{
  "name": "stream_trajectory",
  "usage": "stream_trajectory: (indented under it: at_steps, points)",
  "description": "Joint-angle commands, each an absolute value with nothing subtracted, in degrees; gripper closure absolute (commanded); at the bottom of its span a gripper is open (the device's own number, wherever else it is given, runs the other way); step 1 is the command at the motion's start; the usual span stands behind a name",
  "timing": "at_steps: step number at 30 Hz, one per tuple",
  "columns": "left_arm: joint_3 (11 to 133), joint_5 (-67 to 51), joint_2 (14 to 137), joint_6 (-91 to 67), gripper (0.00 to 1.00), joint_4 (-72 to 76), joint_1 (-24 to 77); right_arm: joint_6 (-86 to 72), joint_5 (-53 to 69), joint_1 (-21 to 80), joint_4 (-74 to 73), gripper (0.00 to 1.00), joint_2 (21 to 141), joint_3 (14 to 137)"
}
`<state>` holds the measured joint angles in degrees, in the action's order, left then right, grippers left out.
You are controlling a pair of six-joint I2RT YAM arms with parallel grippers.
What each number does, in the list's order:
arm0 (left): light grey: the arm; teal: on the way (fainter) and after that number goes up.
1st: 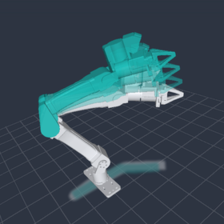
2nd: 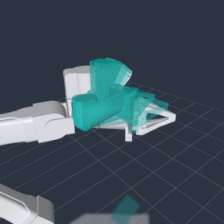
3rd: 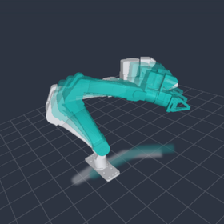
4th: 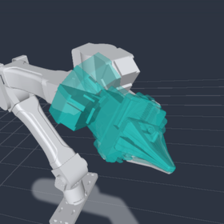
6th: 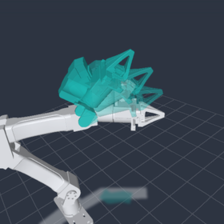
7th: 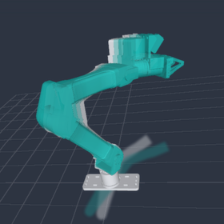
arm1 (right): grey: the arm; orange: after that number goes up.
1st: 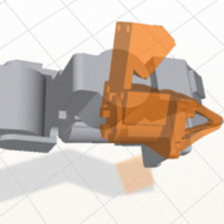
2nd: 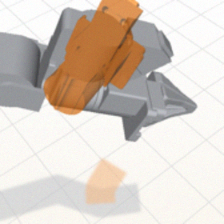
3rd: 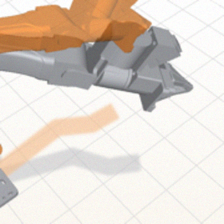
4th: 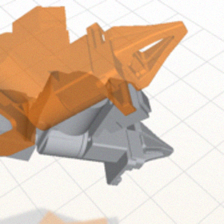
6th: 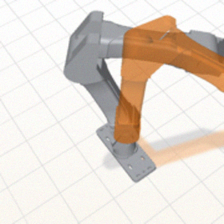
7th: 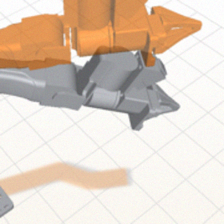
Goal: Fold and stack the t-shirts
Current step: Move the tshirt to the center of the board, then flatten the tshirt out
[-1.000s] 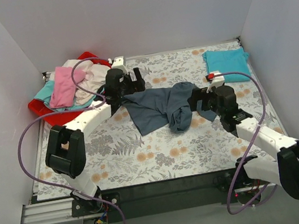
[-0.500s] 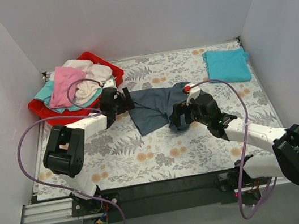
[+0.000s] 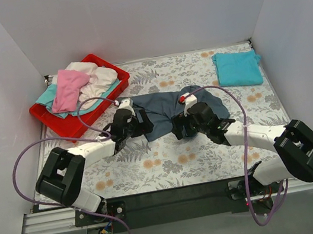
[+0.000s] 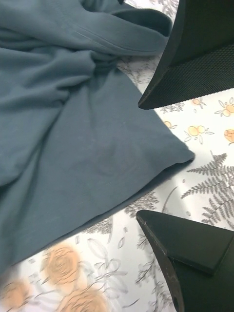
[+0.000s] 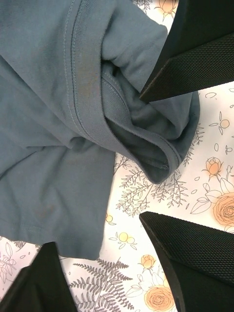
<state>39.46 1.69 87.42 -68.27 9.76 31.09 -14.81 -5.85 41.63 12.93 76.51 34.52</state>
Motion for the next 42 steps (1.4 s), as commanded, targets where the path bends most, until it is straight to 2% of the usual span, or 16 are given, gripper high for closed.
stream_trajectory:
  at_steps: [1,7,20,21,24,27,28,29,33,36,38,39,40,42]
  points:
    - [37.9,1.5,86.3,-70.0,0.23,9.6,32.4,-14.3,-9.4,42.7,11.8,0.14,76.6,37.0]
    - [38.0,3.4,87.9,-70.8,0.3,7.0,35.5,-14.2,-9.5,43.9,11.4,0.15,77.9,38.0]
    - [40.9,10.7,90.8,-71.0,0.57,1.0,40.3,-13.8,-9.7,44.5,11.3,0.15,79.1,38.8]
    - [41.0,11.3,91.3,-70.8,0.62,0.7,40.5,-13.8,-9.6,44.5,11.3,0.15,79.4,38.9]
    - [42.0,11.7,93.0,-70.8,0.72,0.4,40.9,-13.8,-8.5,44.8,11.3,0.16,80.2,39.5]
    - [42.4,12.1,93.9,-70.7,0.87,0.4,41.0,-13.4,-8.8,46.1,11.3,0.16,80.6,40.2]
    - [42.5,12.2,94.0,-70.7,0.98,0.4,41.0,-13.4,-9.2,46.4,11.3,0.16,80.9,40.4]
    - [42.6,12.5,94.1,-70.7,1.0,0.4,41.0,-13.2,-10.2,46.8,11.3,0.16,81.6,40.6]
    - [42.7,13.4,93.9,-70.5,1.0,0.4,41.0,-13.2,-13.3,47.1,8.7,0.16,84.2,42.2]
    - [43.2,14.6,93.2,-70.0,1.0,-1.1,41.0,-12.9,-18.1,47.6,5.3,0.21,87.8,44.6]
    - [43.9,15.4,91.9,-69.3,1.0,-1.3,40.9,-13.0,-22.2,47.7,2.2,0.31,91.1,47.2]
    - [44.0,15.8,91.4,-69.2,1.0,-1.3,40.8,-13.2,-23.5,47.7,1.7,0.42,92.0,47.9]
    - [44.0,16.0,90.9,-68.9,1.0,-0.4,40.6,-13.1,-24.6,47.7,1.4,0.49,92.9,48.3]
    - [44.1,15.7,89.9,-68.0,1.0,-0.4,38.9,-13.0,-26.7,47.8,0.1,0.78,94.5,50.3]
